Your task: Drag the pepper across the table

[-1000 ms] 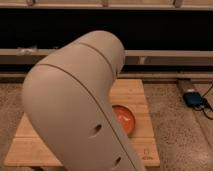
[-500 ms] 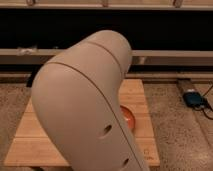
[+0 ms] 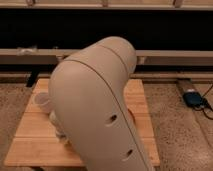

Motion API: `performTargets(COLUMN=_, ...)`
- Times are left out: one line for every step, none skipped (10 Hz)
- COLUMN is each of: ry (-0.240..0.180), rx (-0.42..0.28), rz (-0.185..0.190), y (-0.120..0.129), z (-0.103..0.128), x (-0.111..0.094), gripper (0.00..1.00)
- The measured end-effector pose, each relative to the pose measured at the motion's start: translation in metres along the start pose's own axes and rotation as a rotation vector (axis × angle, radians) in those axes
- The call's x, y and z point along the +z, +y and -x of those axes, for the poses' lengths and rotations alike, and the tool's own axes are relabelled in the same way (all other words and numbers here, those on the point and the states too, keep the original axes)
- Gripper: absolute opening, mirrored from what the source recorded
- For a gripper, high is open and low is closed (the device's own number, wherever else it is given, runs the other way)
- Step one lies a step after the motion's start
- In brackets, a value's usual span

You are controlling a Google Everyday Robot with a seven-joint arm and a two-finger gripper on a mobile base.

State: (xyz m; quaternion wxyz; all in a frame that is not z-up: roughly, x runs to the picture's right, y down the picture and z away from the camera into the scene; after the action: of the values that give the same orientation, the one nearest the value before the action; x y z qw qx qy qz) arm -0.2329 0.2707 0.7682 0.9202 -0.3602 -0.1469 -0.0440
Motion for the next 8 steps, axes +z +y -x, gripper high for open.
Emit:
performTargets(ry=-0.009, rx=-0.019, rz=0.004, y=-0.002, z=0.008, x=0.003, gripper=0.12)
performTargets(ry=-0.017, rx=-0.036, rz=0.005, y=-0.005, z=0.015, x=0.004, gripper=0.12)
performTargets(ry=-0.024, rx=-0.054, rz=0.003, y=-0.008, z=0.022, x=0.005, gripper=0.12)
performTargets(ry=-0.032, rx=-0.07, rz=0.0, y=-0.011, z=0.029, x=0.005, gripper=0.12)
performTargets(ry=-0.04, rx=-0.09, rz=-0.004, y=-0.015, z=0.036, x=0.004, gripper=0.12)
performTargets(ry=-0.046, rx=-0.109, rz=-0.005, y=-0.017, z=0.044, x=0.004, gripper=0.12)
performTargets(ry=-0.055, rx=-0.132, rz=-0.007, y=-0.02, z=0.053, x=0.004, gripper=0.12)
performTargets(ry=-0.06, rx=-0.15, rz=-0.007, y=-0.022, z=0.06, x=0.005, gripper=0.12)
